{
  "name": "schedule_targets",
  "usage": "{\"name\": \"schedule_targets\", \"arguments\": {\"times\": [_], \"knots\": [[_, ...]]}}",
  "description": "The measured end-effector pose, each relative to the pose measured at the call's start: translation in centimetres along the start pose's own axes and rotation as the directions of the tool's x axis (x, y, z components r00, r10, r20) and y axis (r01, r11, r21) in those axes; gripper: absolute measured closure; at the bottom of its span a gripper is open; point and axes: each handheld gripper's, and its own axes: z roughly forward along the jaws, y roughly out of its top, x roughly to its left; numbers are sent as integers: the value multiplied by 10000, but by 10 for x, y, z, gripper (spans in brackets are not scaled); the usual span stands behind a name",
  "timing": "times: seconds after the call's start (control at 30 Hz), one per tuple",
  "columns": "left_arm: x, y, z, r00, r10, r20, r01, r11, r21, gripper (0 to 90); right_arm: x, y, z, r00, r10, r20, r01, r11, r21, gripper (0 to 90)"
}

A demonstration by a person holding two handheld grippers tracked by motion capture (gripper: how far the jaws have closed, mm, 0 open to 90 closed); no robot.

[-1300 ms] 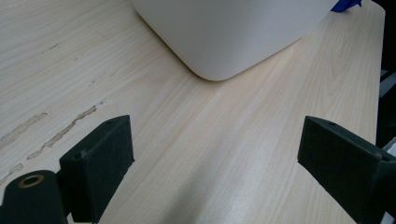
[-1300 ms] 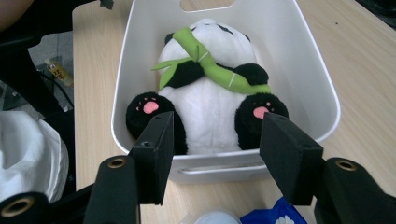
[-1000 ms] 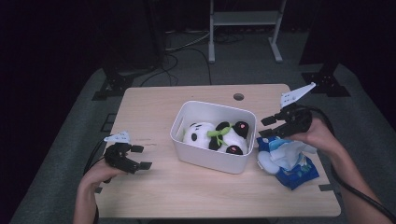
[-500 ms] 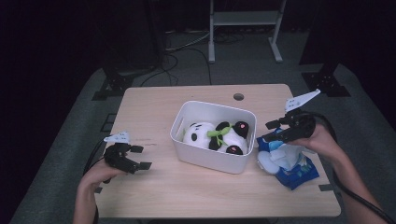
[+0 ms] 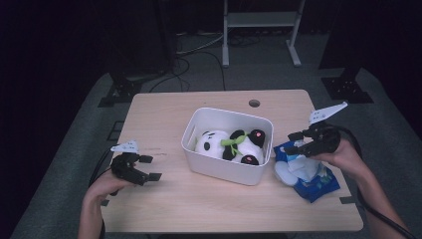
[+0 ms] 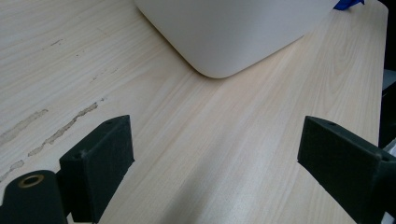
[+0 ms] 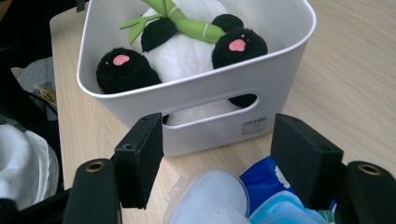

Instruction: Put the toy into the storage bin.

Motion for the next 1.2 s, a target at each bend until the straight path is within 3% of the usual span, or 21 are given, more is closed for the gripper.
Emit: {"name": "schedule_targets", "arguments": {"times": [0.5, 1.2], "knots": [[-1, 0, 0, 10000, 0, 14, 0, 10000, 43, 93, -3, -27, 3, 9981, 611, 72, -610, 9980, -172, 298], [0, -1, 2, 10000, -22, -6, 22, 10000, 26, 93, 4, -54, 9, 9954, 850, 444, -826, 9952, -526, 285]]}}
